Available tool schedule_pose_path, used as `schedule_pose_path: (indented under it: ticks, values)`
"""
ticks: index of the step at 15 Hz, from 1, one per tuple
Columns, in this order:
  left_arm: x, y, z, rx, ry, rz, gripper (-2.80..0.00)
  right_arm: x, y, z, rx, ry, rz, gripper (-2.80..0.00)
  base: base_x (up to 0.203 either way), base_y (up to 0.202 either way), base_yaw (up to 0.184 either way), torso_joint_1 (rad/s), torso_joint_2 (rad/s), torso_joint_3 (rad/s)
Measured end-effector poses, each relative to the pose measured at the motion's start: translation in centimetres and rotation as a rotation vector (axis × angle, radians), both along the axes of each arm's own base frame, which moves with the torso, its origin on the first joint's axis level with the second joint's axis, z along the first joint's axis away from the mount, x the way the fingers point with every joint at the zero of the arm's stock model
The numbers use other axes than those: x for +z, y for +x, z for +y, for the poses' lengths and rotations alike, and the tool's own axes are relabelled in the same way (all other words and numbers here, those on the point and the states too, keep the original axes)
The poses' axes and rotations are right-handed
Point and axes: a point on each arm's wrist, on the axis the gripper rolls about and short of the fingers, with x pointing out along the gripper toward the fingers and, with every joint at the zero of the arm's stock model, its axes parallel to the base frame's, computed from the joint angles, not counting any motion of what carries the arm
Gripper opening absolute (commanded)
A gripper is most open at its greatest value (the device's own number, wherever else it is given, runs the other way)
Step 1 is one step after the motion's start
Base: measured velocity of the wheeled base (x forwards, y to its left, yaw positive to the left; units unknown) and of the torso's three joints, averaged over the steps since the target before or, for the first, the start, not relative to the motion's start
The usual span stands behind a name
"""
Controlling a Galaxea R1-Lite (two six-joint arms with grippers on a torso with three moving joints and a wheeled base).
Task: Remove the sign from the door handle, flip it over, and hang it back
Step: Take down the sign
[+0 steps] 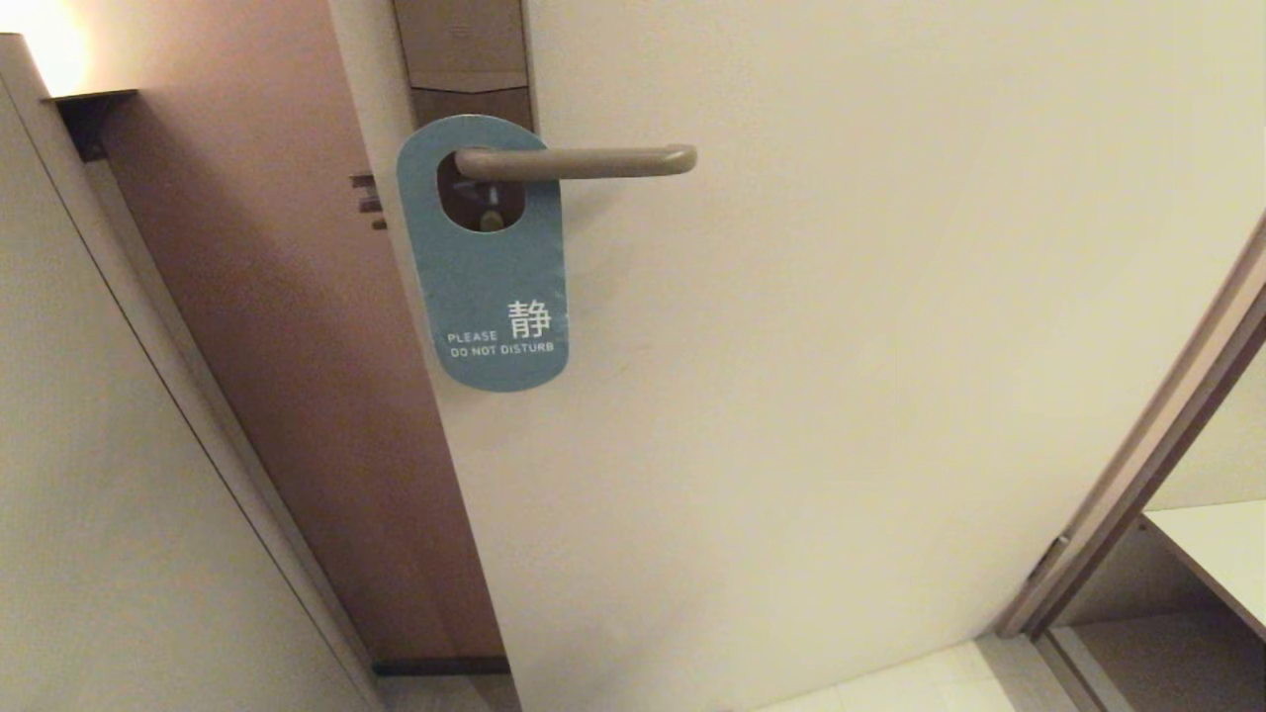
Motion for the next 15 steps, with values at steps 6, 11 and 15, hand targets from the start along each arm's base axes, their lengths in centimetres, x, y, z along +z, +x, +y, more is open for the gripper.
schedule_pose_path:
  ticks: [6,11,15]
  values:
    - [0.00,0.00,0.01,0.004,-0.008,0.000,-2.80,0.00,0.00,0.00,0.000,0.000,0.000,-2.80,0.000,0.000,0.000,0.000,0.00,0.000]
    - [0.00,0.00,0.01,0.004,-0.009,0.000,-2.80,0.00,0.00,0.00,0.000,-0.001,0.000,-2.80,0.000,0.000,0.000,0.000,0.00,0.000]
    - [0.01,0.00,0.01,0.004,-0.010,-0.001,-2.80,0.00,0.00,0.00,0.000,-0.001,0.000,-2.80,0.000,0.000,0.000,0.000,0.00,0.000]
